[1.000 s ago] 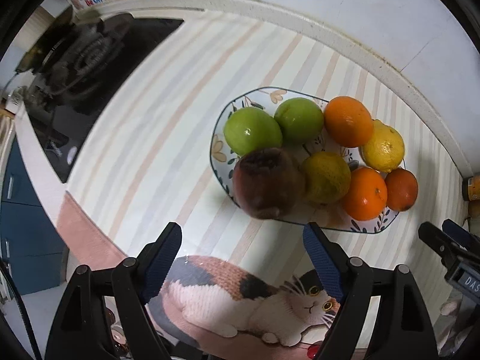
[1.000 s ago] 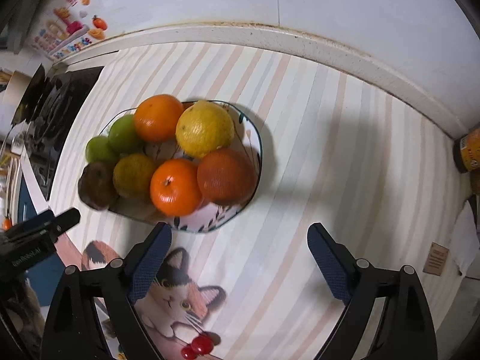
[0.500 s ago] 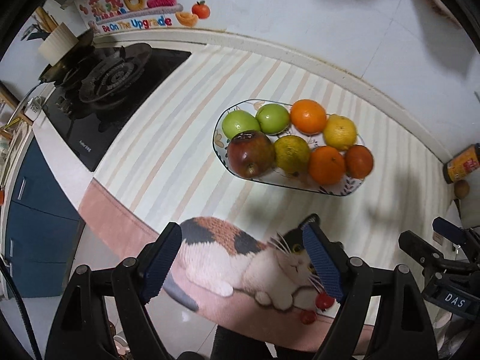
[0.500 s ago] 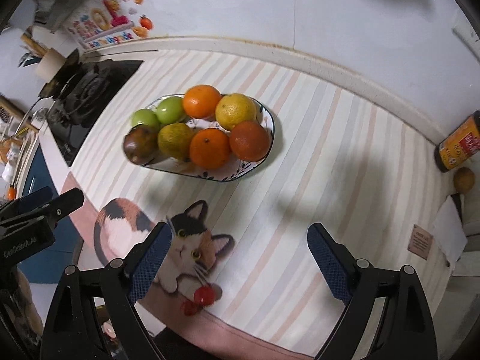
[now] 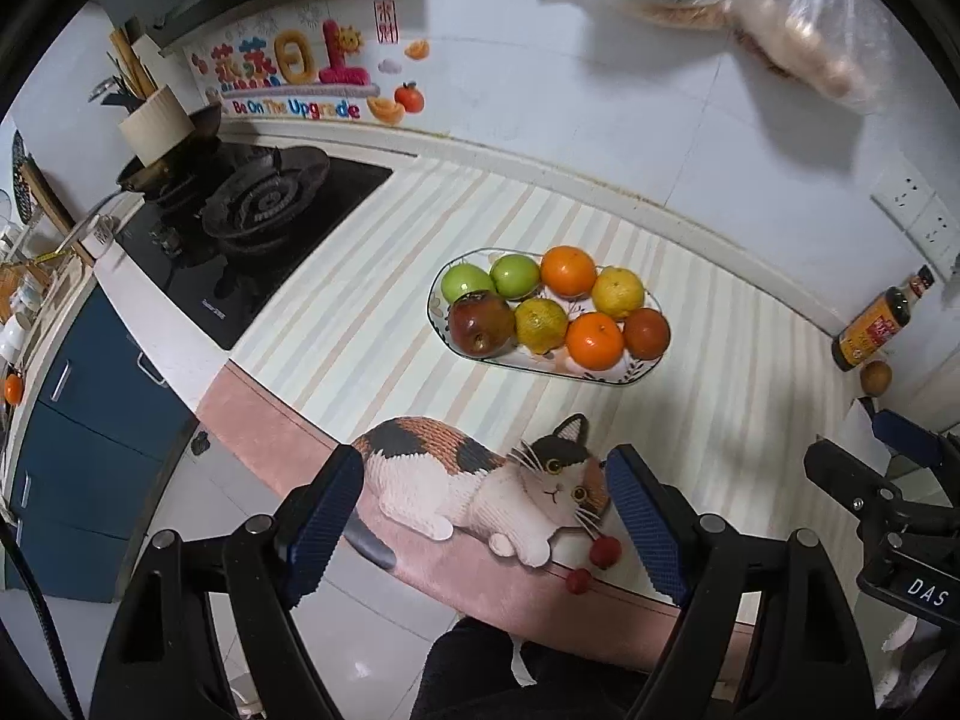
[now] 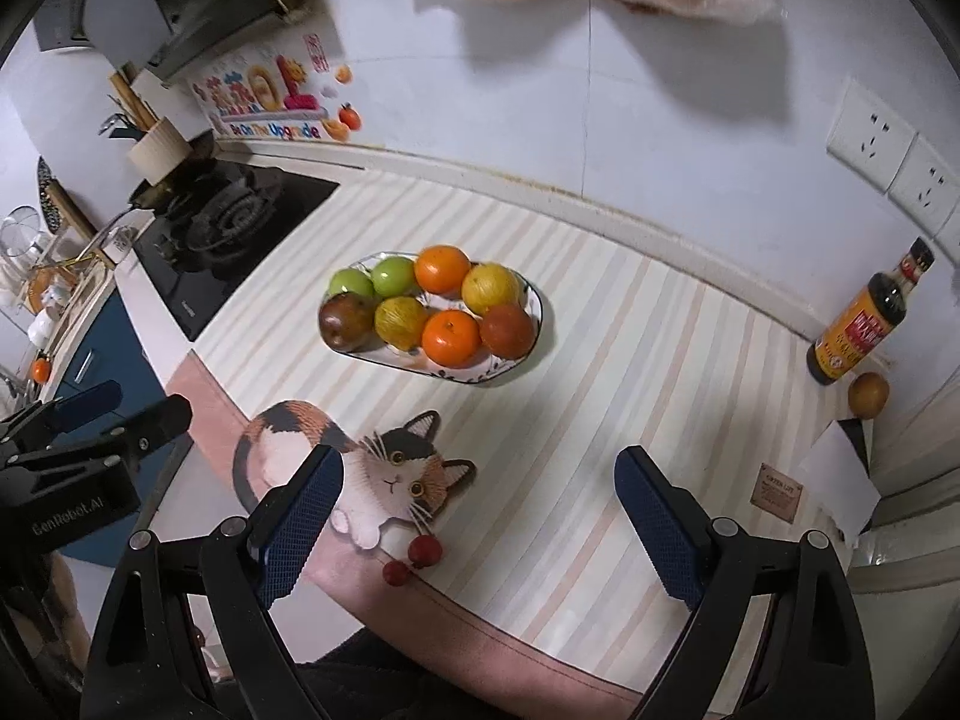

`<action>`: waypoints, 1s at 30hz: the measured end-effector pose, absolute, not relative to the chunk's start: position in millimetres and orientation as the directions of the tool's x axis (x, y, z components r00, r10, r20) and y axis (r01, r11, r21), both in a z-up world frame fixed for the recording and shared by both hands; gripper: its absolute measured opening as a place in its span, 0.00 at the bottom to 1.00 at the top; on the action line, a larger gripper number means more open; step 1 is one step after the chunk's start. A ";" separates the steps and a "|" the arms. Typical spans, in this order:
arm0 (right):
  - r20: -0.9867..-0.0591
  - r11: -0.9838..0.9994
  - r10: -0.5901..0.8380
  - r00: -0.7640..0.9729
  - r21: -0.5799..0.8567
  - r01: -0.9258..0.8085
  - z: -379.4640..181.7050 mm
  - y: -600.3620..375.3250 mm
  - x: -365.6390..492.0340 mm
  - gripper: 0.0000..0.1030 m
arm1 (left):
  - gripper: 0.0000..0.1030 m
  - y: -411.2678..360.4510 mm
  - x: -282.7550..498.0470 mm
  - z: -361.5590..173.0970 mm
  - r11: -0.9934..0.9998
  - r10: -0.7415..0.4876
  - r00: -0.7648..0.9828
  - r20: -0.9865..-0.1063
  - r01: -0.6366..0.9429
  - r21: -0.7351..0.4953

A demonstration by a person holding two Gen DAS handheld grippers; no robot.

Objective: Organize fruits
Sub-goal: 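Lift both grippers away from the plate toward the cat mat, then grasp a small red fruit with the right gripper while the left gripper grasps the other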

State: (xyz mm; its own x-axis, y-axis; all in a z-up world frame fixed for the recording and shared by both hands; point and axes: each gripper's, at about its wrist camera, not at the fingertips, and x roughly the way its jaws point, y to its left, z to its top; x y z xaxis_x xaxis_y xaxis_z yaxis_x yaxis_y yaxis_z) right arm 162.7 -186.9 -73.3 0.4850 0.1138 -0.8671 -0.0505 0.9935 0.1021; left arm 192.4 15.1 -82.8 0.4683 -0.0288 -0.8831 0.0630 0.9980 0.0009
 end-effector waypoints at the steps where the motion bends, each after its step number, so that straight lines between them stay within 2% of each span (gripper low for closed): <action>1: -0.862 0.993 0.119 0.492 0.106 -0.054 -67.7 -186.3 158.5 0.91 | 0.80 14.6 188.9 -79.5 0.998 -0.029 0.472 -0.881 0.062 0.001; 9: -0.828 0.991 0.135 0.544 0.122 -0.061 -37.3 -187.6 136.8 0.91 | 0.80 15.2 165.9 -58.3 0.998 -0.051 0.514 -0.856 0.062 -0.023; 16: -0.841 0.987 0.158 0.517 0.153 -0.052 -47.6 -191.5 137.9 0.91 | 0.80 13.9 163.3 -57.1 0.997 -0.061 0.510 -0.858 0.066 -0.032; 18: -0.863 0.982 0.180 0.472 0.182 -0.042 -65.6 -194.7 146.1 0.91 | 0.80 15.1 165.8 -64.7 0.997 -0.068 0.496 -0.866 0.067 -0.040; 21: -0.894 0.963 0.256 0.368 0.268 -0.018 -113.1 -199.4 161.9 0.91 | 0.94 17.4 174.2 -89.5 0.998 -0.042 0.456 -0.889 0.061 -0.016; 23: -0.901 0.947 0.307 0.306 0.322 -0.003 -145.8 -200.0 170.6 0.89 | 0.96 18.2 180.9 -109.7 0.999 -0.009 0.423 -0.906 0.051 0.014; 28: -0.889 0.883 0.451 0.082 0.457 0.104 -250.0 -190.8 189.8 0.63 | 0.96 24.7 194.1 -172.0 0.994 0.101 0.320 -0.942 0.007 0.109; 30: -0.879 0.868 0.477 0.020 0.475 0.146 -280.3 -184.5 192.4 0.60 | 0.96 27.7 196.3 -195.8 0.990 0.136 0.274 -0.952 -0.004 0.141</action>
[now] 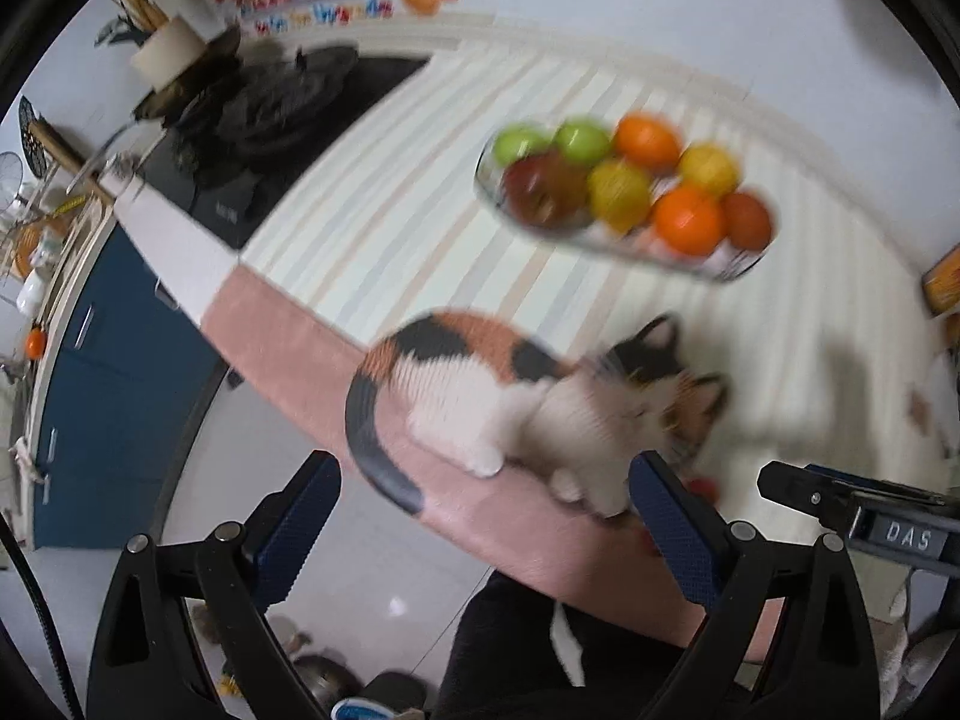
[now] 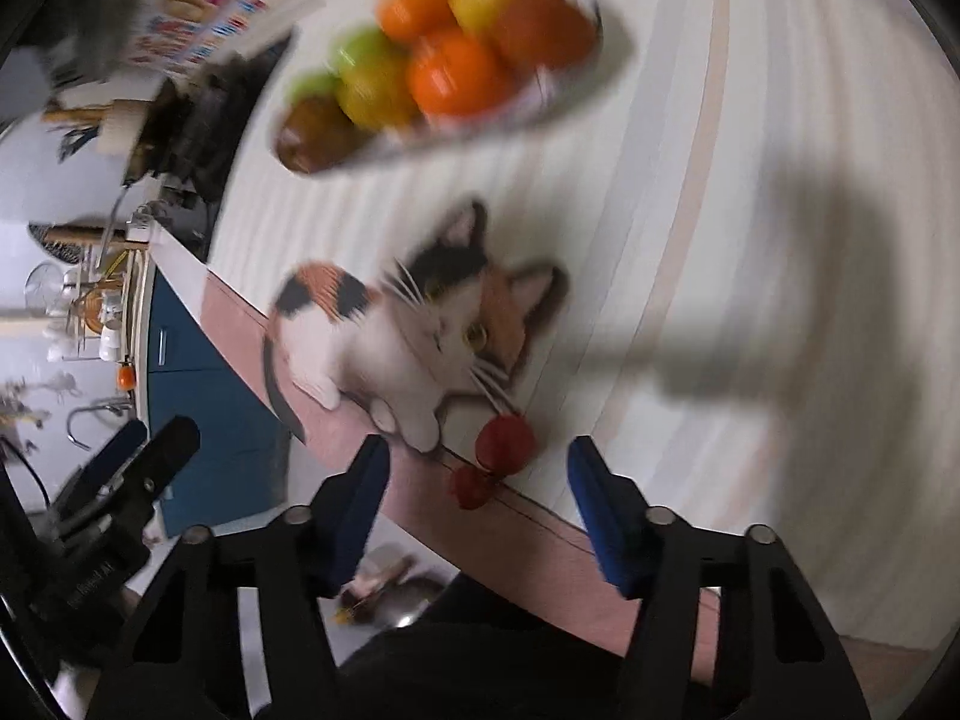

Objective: Organize fruits
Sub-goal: 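Grasp a small red fruit with the right gripper while the left gripper grasps the other, then carry both small red fruits onto the plate and open both grippers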

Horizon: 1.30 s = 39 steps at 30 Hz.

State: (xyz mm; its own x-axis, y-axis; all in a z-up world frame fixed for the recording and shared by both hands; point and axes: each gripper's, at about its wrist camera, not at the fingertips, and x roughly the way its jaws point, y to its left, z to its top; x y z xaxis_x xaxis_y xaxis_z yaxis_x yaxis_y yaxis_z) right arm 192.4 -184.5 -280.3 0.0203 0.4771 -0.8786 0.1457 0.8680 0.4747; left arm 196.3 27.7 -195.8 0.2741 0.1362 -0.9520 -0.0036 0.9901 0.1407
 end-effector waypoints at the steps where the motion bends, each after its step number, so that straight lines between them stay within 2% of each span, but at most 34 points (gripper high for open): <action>1: -0.877 0.866 0.480 -0.003 0.474 0.157 -293.7 -179.8 192.8 0.59 | 0.96 28.7 196.2 -205.4 0.987 0.155 0.258 -0.954 -0.005 0.159; 4: -0.874 0.867 0.484 -0.051 0.471 0.161 -319.0 -166.1 193.8 0.57 | 0.96 30.8 194.4 -229.7 0.983 0.181 0.208 -0.961 0.004 0.186; 6: -0.866 0.864 0.493 -0.081 0.477 0.163 -331.5 -158.5 193.6 0.49 | 0.96 31.4 191.6 -239.8 0.983 0.177 0.187 -0.966 0.011 0.183; 7: -0.875 0.875 0.475 -0.093 0.460 0.151 -336.3 -152.4 194.5 0.43 | 0.96 32.0 191.0 -243.5 0.984 0.172 0.176 -0.969 0.013 0.177; 8: -0.885 0.886 0.457 -0.094 0.444 0.132 -338.7 -148.5 195.4 0.32 | 0.96 32.8 190.2 -247.5 0.986 0.164 0.164 -0.973 0.011 0.168; 9: -0.894 0.897 0.438 -0.092 0.428 0.110 -340.4 -144.3 195.4 0.30 | 0.96 32.4 190.3 -249.9 0.987 0.156 0.155 -0.976 0.008 0.159; 15: -0.927 0.927 0.373 -0.043 0.370 0.064 -327.0 -153.4 196.4 0.30 | 0.95 20.9 191.2 -264.2 0.997 0.059 0.110 -0.992 0.036 0.063; 18: -0.941 0.940 0.337 -0.033 0.334 0.070 -319.9 -175.9 195.4 0.30 | 0.95 -0.5 189.7 -276.2 0.994 -0.010 0.063 -0.998 0.111 -0.003; 20: -0.950 0.949 0.310 -0.035 0.307 0.077 -320.0 -191.6 191.7 0.30 | 0.89 -14.3 187.9 -284.1 0.987 -0.042 0.037 -0.998 0.156 -0.036; 22: -0.955 0.953 0.294 -0.041 0.290 0.087 -322.6 -202.3 188.5 0.30 | 0.88 -28.1 186.7 -292.5 0.978 -0.060 0.015 -0.998 0.199 -0.056; 24: -0.957 0.955 0.284 -0.049 0.279 0.100 -326.9 -210.2 185.8 0.30 | 0.80 -41.5 185.4 -302.6 0.967 -0.080 -0.016 -0.997 0.243 -0.081; 26: -0.954 0.951 0.296 -0.046 0.289 0.110 -328.6 -213.4 184.0 0.30 | 0.63 -52.7 183.6 -313.3 0.955 -0.080 -0.050 -0.996 0.282 -0.090; 27: -0.957 0.954 0.288 -0.046 0.282 0.107 -328.4 -212.7 184.4 0.30 | 0.60 -56.5 183.0 -318.8 0.951 -0.080 -0.067 -0.995 0.294 -0.096; 29: -0.960 0.957 0.277 -0.048 0.272 0.099 -328.0 -210.8 185.5 0.30 | 0.47 -59.8 182.7 -325.5 0.948 -0.078 -0.080 -0.994 0.304 -0.099; 34: -0.960 0.959 0.272 -0.059 0.266 0.092 -328.6 -209.7 187.8 0.31 | 0.33 -60.6 183.2 -326.6 0.946 -0.078 -0.060 -0.995 0.312 -0.093; 39: -0.963 0.964 0.260 -0.073 0.255 0.073 -329.5 -204.7 188.8 0.32 | 0.28 -59.0 186.5 -325.8 0.945 -0.088 -0.057 -0.994 0.310 -0.101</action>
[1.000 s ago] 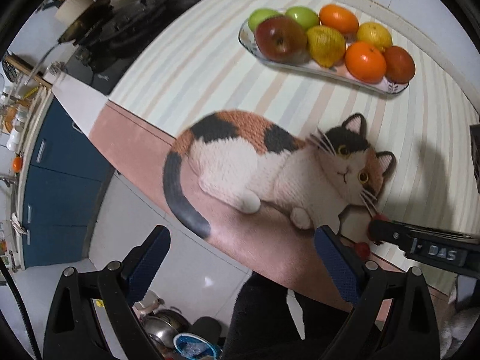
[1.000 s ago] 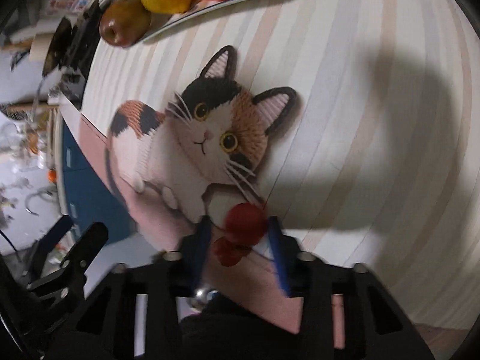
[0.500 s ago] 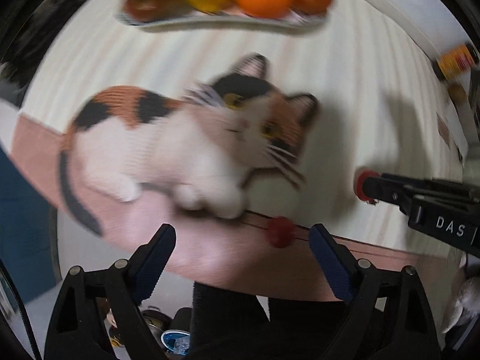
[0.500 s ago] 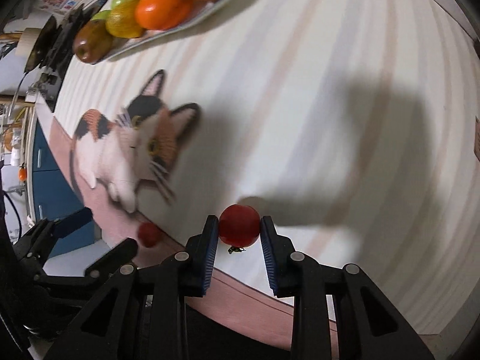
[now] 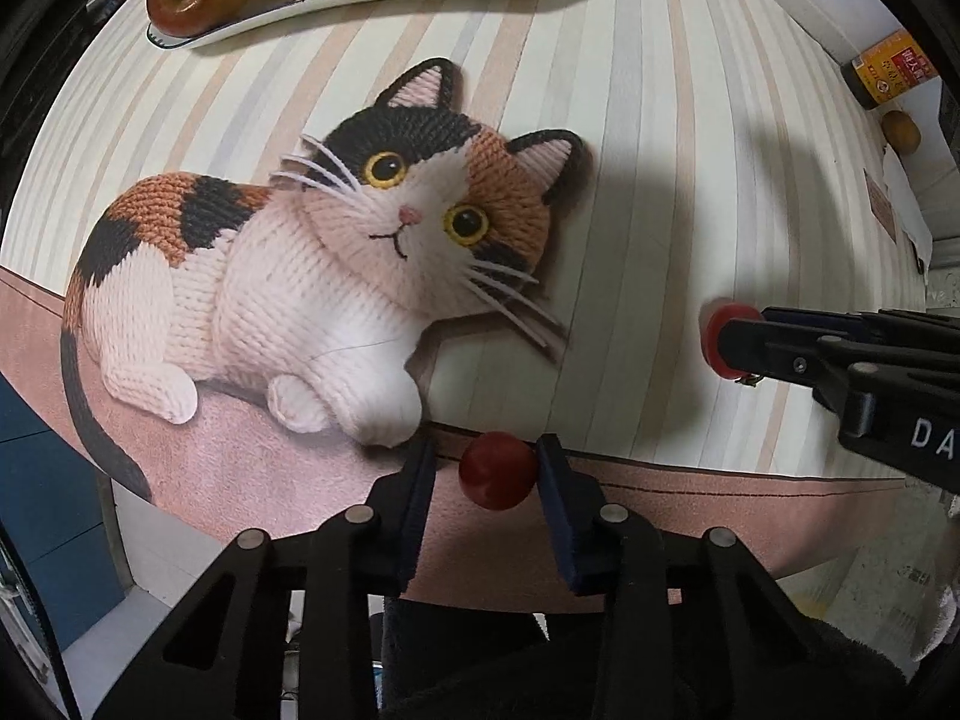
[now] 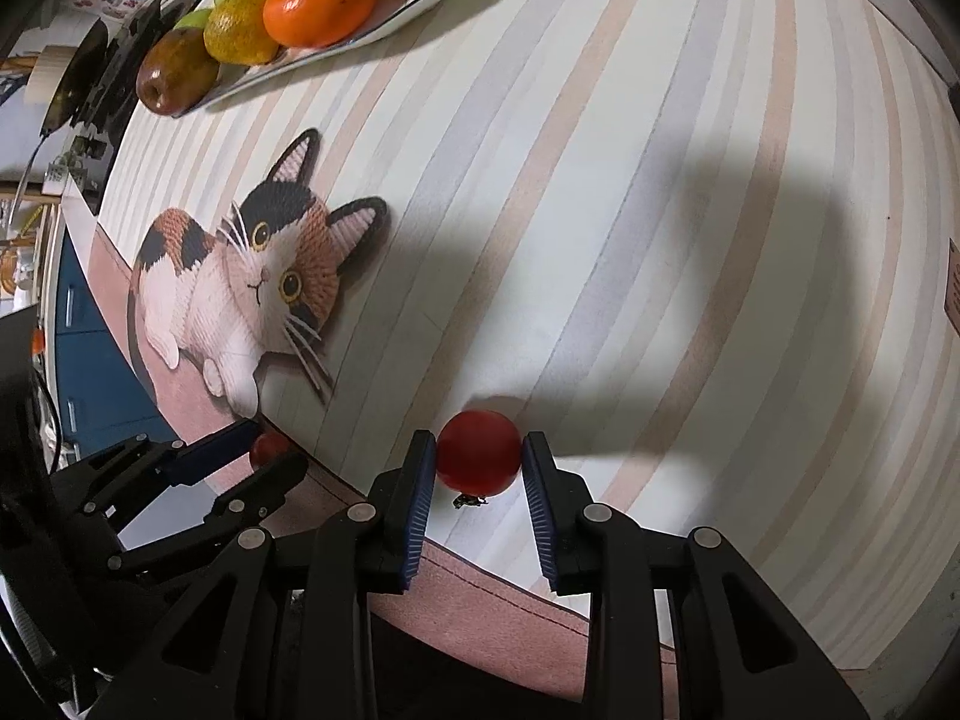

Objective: Organize fruits
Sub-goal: 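Carry both small red fruits onto the plate and open both grippers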

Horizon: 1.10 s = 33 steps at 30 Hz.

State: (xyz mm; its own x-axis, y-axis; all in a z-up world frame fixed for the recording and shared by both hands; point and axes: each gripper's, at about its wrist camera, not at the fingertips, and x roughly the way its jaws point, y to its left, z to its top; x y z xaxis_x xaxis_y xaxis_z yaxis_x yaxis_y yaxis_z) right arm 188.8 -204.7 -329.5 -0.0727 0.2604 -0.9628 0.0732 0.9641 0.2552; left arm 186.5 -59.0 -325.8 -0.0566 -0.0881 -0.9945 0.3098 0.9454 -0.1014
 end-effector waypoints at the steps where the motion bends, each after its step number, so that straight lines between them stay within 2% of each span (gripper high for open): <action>1: -0.964 0.965 0.256 -0.073 0.251 0.068 -329.7 -203.2 188.8 0.32 | 0.26 -60.8 185.3 -325.0 0.946 -0.091 -0.055 -0.994 0.309 -0.103; 3: -0.964 0.966 0.254 -0.079 0.250 0.064 -330.1 -201.9 189.0 0.32 | 0.23 -58.3 185.3 -324.9 0.946 -0.098 -0.050 -0.994 0.305 -0.109; 13: -0.944 0.943 0.316 -0.094 0.301 0.143 -332.4 -210.8 191.6 0.33 | 0.23 -22.3 214.2 -303.4 0.964 -0.173 -0.026 -0.985 0.201 -0.175; 18: -0.944 0.943 0.314 -0.104 0.297 0.149 -330.6 -211.5 191.2 0.43 | 0.23 -3.0 233.5 -290.2 0.968 -0.197 -0.001 -0.980 0.155 -0.195; 25: -0.954 0.953 0.284 -0.092 0.270 0.136 -334.6 -208.5 193.6 0.43 | 0.23 0.8 238.8 -277.6 0.969 -0.208 0.012 -0.978 0.136 -0.205; 27: -0.957 0.958 0.274 -0.097 0.262 0.119 -335.8 -205.0 194.3 0.39 | 0.23 2.2 242.6 -274.2 0.968 -0.214 0.013 -0.977 0.134 -0.211; 28: -0.958 0.960 0.268 -0.100 0.258 0.107 -336.5 -202.3 194.5 0.33 | 0.23 3.0 243.0 -273.1 0.968 -0.218 0.015 -0.976 0.132 -0.214; 33: -0.953 0.950 0.300 -0.052 0.293 0.108 -325.1 -201.6 201.7 0.32 | 0.23 4.1 251.5 -263.8 0.962 -0.256 0.022 -0.966 0.104 -0.253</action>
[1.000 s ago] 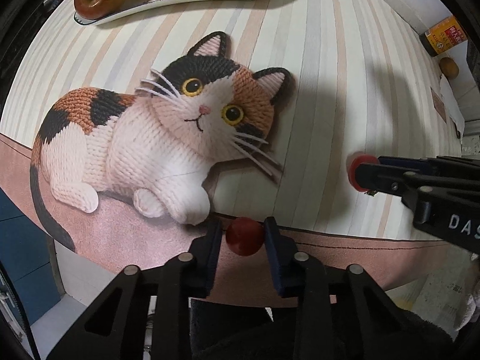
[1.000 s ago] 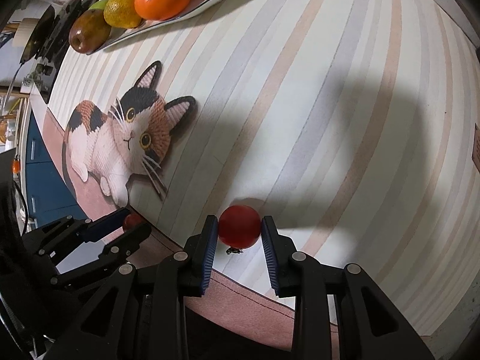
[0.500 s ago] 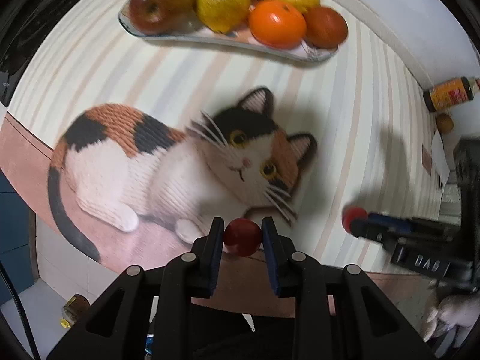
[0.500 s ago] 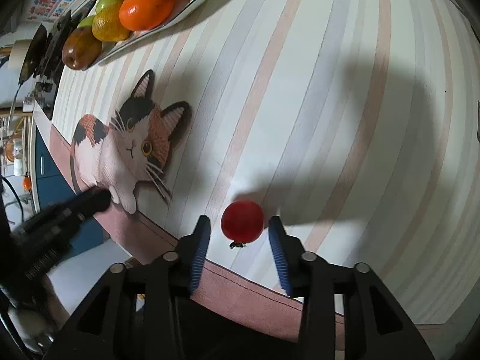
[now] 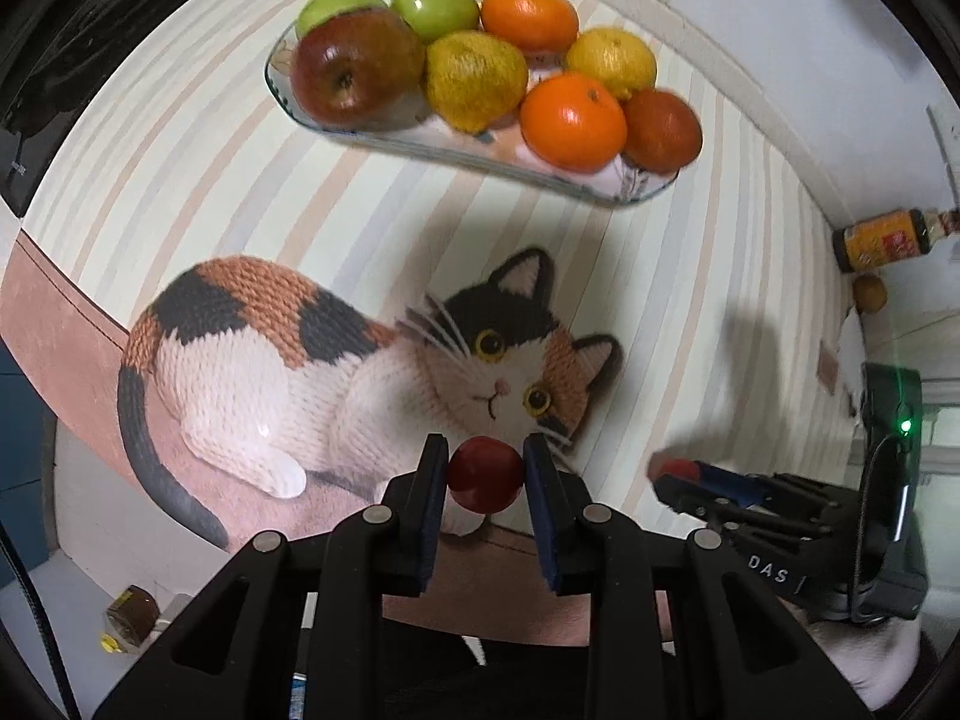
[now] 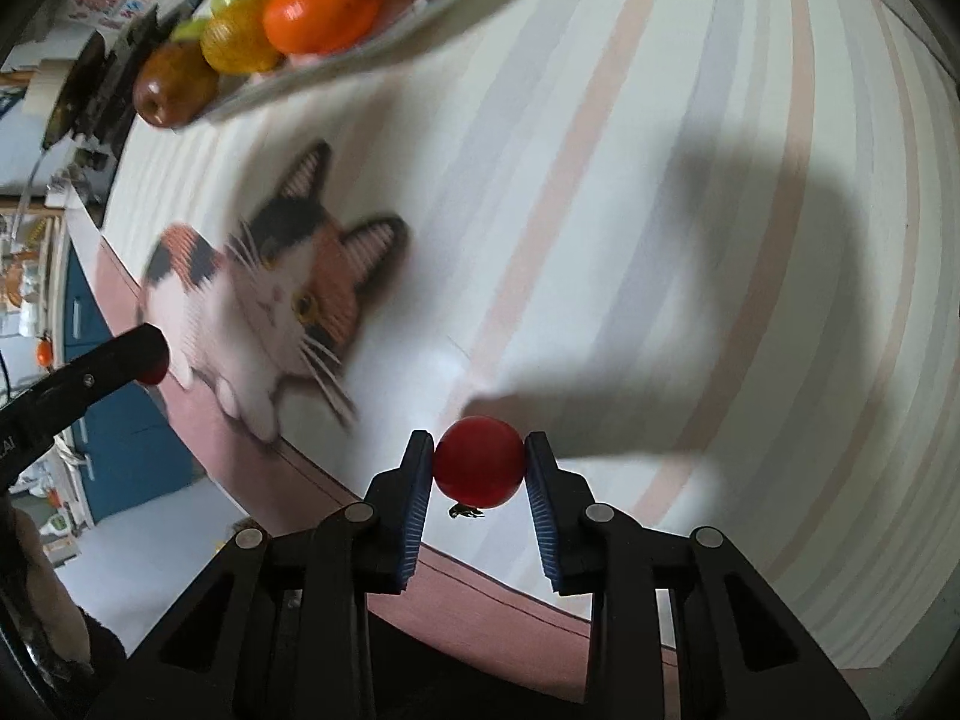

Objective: Organize fruits
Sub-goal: 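Carry both small red fruits onto the plate and open both grippers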

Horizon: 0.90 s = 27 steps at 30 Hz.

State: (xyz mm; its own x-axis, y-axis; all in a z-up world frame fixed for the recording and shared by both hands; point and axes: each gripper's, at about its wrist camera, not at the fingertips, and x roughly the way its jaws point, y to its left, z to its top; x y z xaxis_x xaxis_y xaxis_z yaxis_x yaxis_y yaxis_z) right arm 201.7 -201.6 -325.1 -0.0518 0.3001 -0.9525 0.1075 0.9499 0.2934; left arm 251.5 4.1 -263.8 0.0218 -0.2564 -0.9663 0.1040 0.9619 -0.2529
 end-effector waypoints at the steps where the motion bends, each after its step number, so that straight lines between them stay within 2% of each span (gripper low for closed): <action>1: -0.950 0.946 0.310 -0.034 0.305 0.112 -321.4 -202.3 205.1 0.32 | 0.23 6.1 256.7 -259.4 0.960 -0.267 0.028 -0.963 0.095 -0.264; 8: -0.881 0.862 0.450 0.148 0.471 0.185 -295.8 -200.5 257.2 0.32 | 0.23 14.4 308.4 -240.9 0.945 -0.327 0.071 -0.942 0.037 -0.325; 13: -0.827 0.796 0.495 0.268 0.555 0.241 -294.6 -204.5 292.5 0.32 | 0.23 12.4 348.4 -239.6 0.929 -0.369 0.093 -0.925 -0.001 -0.371; 27: -0.894 0.918 0.318 0.314 0.374 0.134 -299.8 -190.1 322.3 0.33 | 0.23 2.9 384.1 -271.7 0.931 -0.364 0.050 -0.930 -0.014 -0.365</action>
State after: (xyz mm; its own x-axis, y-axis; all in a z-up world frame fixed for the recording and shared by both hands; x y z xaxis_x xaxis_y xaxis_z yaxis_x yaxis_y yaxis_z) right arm 322.3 -190.1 -299.8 0.3141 0.3184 -0.8944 0.1337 0.9179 0.3737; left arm 384.1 2.9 -271.7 0.0495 -0.3641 -0.9300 -0.0139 0.9309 -0.3651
